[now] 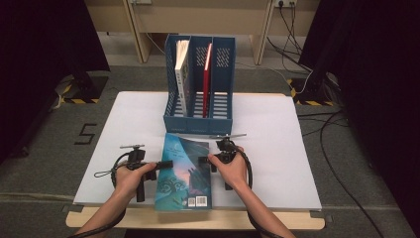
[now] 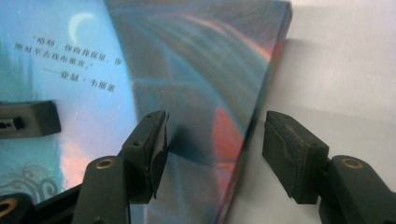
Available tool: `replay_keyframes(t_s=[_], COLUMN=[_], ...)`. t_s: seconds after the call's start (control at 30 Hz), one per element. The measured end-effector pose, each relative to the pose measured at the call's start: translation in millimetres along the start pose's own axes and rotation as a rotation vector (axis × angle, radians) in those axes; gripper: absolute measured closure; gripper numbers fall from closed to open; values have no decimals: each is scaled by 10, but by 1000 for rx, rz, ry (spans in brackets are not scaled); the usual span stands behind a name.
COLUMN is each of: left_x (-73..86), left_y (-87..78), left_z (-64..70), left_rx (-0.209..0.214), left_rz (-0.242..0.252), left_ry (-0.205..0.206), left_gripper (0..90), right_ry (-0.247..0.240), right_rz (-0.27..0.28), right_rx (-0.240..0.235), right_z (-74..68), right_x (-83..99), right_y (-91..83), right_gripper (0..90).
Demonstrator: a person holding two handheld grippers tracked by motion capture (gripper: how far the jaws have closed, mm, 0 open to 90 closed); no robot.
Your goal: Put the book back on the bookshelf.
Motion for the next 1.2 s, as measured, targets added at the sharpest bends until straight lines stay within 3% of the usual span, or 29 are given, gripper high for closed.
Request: replay_keyframes(t_s=[0.3, 0.43, 0.53, 0.63, 0.73, 0.9, 0.97, 1.2], left_x=[9, 11, -4, -34, -45, -23, -21, -31], left_y=[-4, -1, -19, -80, -152, -194, -173, -153], left_z=[-59, -86, -111, -159, -209, -238, -237, -216], left_rx=[-4, -17, -50, -113, -163, -182, -169, -168], left_rz=[-20, -34, -47, -69, -79, -112, -112, -123], left_ry=[-5, -4, 23, 65, 128, 185, 172, 195], left_gripper=[735, 706, 645, 583, 568, 596, 599, 655], right_ry=[54, 49, 49, 50, 59, 77, 76, 78], right_rz=[-32, -53, -54, -54, -58, -75, -77, -95], right_rx=[-45, -42, -42, -45, -51, -57, -57, -55], right_z=[47, 22, 17, 4, -9, -14, -13, -15], right_x=[-138, -187, -235, -264, -293, -316, -318, -332], right_y=[89, 129, 159, 190, 219, 232, 233, 243], right_gripper=[383, 380, 378, 379, 380, 383, 383, 384])
Point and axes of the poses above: each handheld gripper's, and its own axes: y roughly forward along the jaws, x roughly out of its underside, z roughly to its right, the point moved 6 cm from there along y, roughly forward along the jaws, and after that the axes turned 9 degrees about y, right-handed, at the moved point
